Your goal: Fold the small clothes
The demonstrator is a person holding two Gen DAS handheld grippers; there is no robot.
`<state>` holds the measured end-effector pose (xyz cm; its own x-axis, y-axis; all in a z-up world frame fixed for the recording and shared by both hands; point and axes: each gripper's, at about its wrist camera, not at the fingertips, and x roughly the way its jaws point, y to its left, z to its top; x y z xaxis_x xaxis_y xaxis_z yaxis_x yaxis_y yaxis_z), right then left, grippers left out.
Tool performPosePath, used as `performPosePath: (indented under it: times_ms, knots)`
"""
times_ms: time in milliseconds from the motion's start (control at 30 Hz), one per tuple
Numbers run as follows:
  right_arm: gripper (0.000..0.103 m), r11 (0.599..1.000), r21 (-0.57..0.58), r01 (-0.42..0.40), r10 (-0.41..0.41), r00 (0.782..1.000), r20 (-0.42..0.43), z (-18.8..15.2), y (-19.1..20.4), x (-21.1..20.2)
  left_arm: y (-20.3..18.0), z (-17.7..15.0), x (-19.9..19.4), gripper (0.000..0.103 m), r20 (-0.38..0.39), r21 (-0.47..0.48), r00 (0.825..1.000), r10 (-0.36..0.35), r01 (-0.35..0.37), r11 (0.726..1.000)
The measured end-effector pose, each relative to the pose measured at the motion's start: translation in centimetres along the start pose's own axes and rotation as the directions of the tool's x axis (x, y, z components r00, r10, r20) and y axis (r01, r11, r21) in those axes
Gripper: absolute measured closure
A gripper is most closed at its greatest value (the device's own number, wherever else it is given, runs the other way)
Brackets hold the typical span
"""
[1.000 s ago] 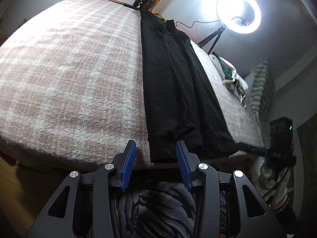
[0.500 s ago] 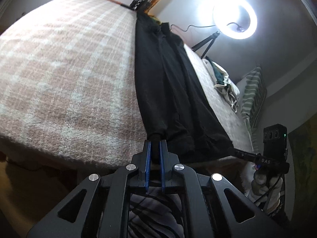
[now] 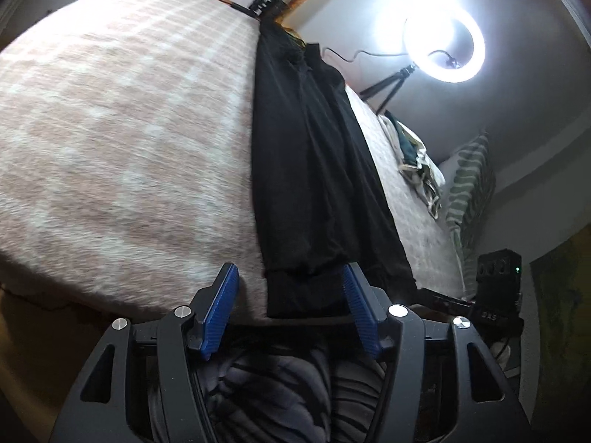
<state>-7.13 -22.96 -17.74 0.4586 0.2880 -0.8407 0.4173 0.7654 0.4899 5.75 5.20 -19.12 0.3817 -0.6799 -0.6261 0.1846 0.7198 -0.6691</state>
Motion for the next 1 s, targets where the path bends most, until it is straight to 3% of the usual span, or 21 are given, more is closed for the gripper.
performPosePath:
  times_ms: [33, 67, 100, 167, 200, 333, 467, 667, 1000]
  knots:
    - [0.068, 1.0, 0.005, -0.006, 0.006, 1.0, 0.0, 0.0, -0.1, 0.1, -0.4, 0.1, 0.3, 0.061, -0.005, 0.023, 1.0, 0.002, -0.002, 1.0]
    - [0.071, 1.0, 0.007, -0.012, 0.012, 1.0, 0.001, 0.0, -0.1, 0.2, -0.7, 0.1, 0.7, 0.09, -0.029, 0.036, 1.0, 0.003, -0.002, 0.999]
    - [0.074, 1.0, 0.006, -0.013, 0.013, 1.0, 0.003, 0.2, -0.1, 0.3, -0.8, 0.1, 1.3, 0.102, -0.053, 0.044, 0.999, 0.002, 0.0, 0.999]
    - [0.096, 1.0, 0.004, -0.024, 0.024, 1.0, -0.018, 0.2, 0.0, 0.9, -0.7, 0.0, 1.4, 0.099, -0.049, 0.041, 0.999, -0.01, 0.012, 0.999]
    - [0.099, 1.0, 0.009, -0.027, 0.027, 0.999, -0.026, 0.2, 0.0, 1.2, -0.8, 0.1, 1.0, 0.099, -0.05, 0.038, 0.999, -0.015, 0.017, 0.999]
    - [0.101, 0.997, 0.014, -0.07, 0.071, 0.997, -0.005, -0.3, 0.5, 0.4, -0.5, 0.3, -1.5, 0.099, -0.007, 0.045, 1.0, -0.014, 0.014, 0.999]
    - [0.102, 0.999, 0.02, -0.04, 0.04, 0.999, -0.012, -0.4, 0.1, 1.1, 0.8, 0.3, -0.9, 0.099, -0.028, 0.012, 1.0, 0.009, -0.009, 1.0]
    - [0.102, 0.993, 0.073, -0.087, 0.087, 0.996, 0.008, -0.7, -0.9, 0.9, 0.7, -0.1, -0.9, 0.099, -0.023, 0.015, 1.0, 0.001, -0.001, 1.0]
    - [0.102, 0.977, 0.107, -0.186, 0.176, 0.98, 0.095, 1.8, -0.8, -0.7, -1.5, 3.7, -1.2, 0.099, 0.007, 0.047, 0.998, -0.057, 0.057, 0.997]
